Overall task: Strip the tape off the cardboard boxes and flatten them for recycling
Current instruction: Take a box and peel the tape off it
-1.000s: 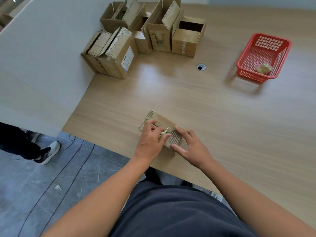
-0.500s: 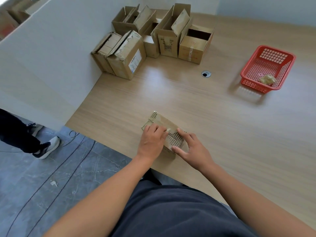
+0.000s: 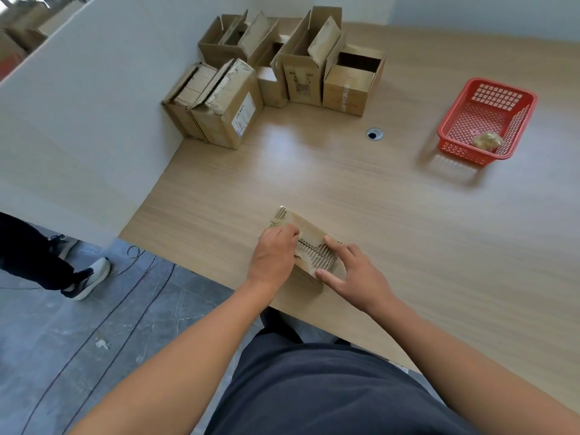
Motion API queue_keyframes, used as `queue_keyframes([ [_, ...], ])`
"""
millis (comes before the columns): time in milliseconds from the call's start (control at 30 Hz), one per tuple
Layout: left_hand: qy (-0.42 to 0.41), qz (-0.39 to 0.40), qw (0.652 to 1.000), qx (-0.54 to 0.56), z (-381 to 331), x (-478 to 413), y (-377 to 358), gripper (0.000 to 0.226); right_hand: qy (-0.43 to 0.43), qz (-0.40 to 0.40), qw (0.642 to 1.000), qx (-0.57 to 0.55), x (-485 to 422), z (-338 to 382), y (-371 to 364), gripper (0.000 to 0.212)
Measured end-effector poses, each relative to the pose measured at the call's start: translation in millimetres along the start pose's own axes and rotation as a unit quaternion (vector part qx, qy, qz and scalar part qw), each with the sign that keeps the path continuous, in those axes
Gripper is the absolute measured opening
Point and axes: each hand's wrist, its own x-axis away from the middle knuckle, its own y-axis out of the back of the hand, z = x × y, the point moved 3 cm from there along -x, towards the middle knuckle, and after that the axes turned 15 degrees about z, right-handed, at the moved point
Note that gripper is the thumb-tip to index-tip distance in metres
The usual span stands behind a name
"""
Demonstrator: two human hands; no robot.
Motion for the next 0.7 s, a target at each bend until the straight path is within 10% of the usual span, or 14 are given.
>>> queue_keyframes([
  [700, 0.016, -0.050, 0.998, 0.035, 16, 0, -1, 0.028, -0.010, -0.031, 0.988, 0.153, -7, 24, 7, 0.083],
])
